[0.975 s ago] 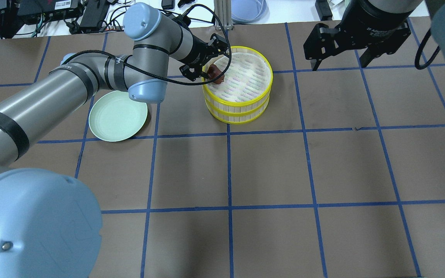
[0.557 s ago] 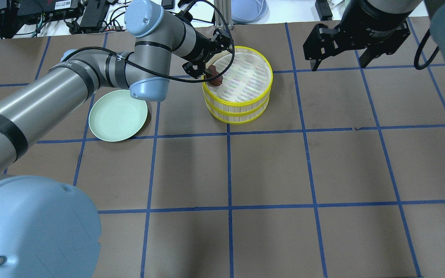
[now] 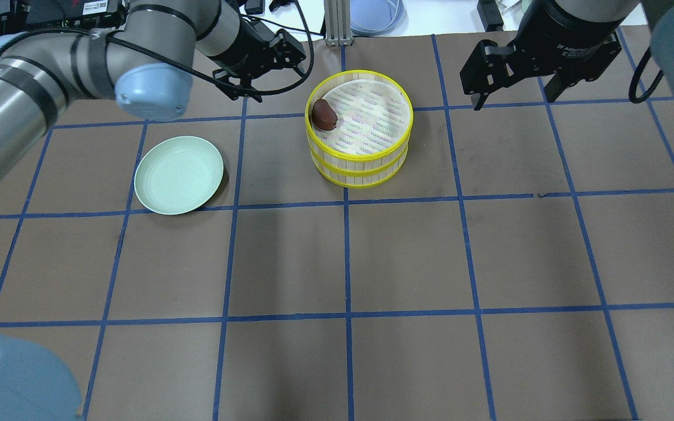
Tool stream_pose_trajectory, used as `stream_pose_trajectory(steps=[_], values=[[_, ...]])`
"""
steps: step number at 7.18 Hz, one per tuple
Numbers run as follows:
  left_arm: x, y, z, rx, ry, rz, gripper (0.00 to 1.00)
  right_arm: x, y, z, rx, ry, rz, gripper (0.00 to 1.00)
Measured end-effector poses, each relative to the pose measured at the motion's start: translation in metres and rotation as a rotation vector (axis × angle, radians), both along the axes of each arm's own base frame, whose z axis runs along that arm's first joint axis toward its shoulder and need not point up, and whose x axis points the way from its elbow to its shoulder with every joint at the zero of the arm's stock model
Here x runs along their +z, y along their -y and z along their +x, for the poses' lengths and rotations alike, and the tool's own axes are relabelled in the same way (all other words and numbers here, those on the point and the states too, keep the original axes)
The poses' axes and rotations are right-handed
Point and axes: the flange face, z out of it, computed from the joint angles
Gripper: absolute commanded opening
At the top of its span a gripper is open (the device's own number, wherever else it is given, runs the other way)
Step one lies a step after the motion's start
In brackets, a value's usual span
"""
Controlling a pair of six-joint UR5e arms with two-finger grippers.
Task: Stack buns with steamer
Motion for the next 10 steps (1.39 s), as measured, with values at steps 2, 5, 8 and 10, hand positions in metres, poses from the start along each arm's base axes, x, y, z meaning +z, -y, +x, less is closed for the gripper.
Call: stream_pose_trajectory(steps=[2,5,8,10], values=[[0.028,-0.019,0.069,-0.069,0.189,0.048,1.0,-0.008,-0.002,-0.002,-0.001,-0.012,0.012,1.0],[0.067,-0.06,0.105,-0.134,0.329,0.113,1.0,-0.008,-0.003,-0.002,0.005,-0.018,0.009,1.0],[0.086,-0.086,0.104,-0.142,0.335,0.146,1.0,-0.011,-0.001,-0.001,0.007,-0.014,0.011,1.0],[0.096,-0.098,0.104,-0.147,0.34,0.154,1.0,-0.013,0.003,0.0,0.009,-0.005,0.002,1.0]])
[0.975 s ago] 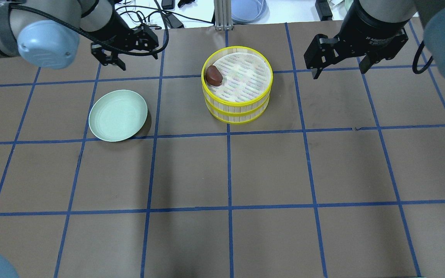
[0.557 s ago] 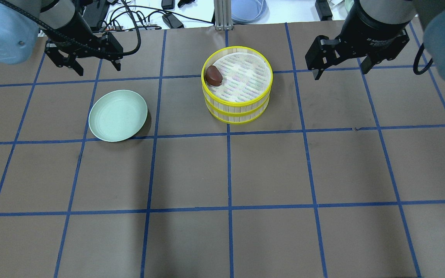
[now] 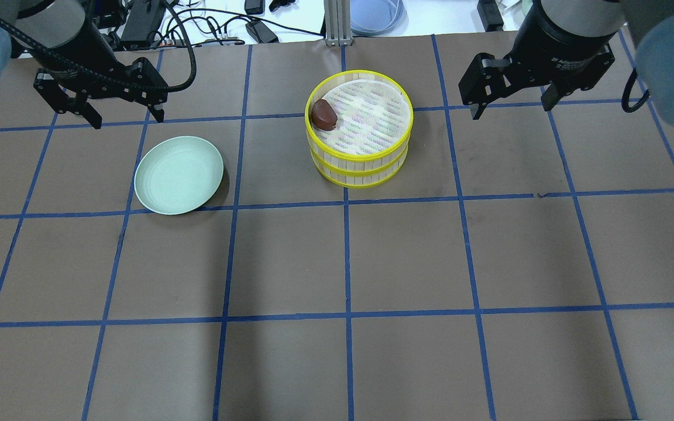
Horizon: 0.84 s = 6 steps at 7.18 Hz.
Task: Stack buns with steamer
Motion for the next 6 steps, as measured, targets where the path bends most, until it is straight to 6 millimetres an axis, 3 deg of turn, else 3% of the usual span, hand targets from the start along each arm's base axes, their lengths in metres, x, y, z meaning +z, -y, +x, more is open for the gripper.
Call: stream_pose_trajectory(steps=[4,6], values=[[0.017,-0.024,-0.008,-0.013,-0.007,0.002,1.0,-0.013,0.018,0.001,-0.001,0.006,-0.013,1.0],[0.012,-0.03,-0.009,-0.014,-0.007,0.013,1.0,-0.014,0.019,0.001,-0.003,0.007,-0.013,1.0]])
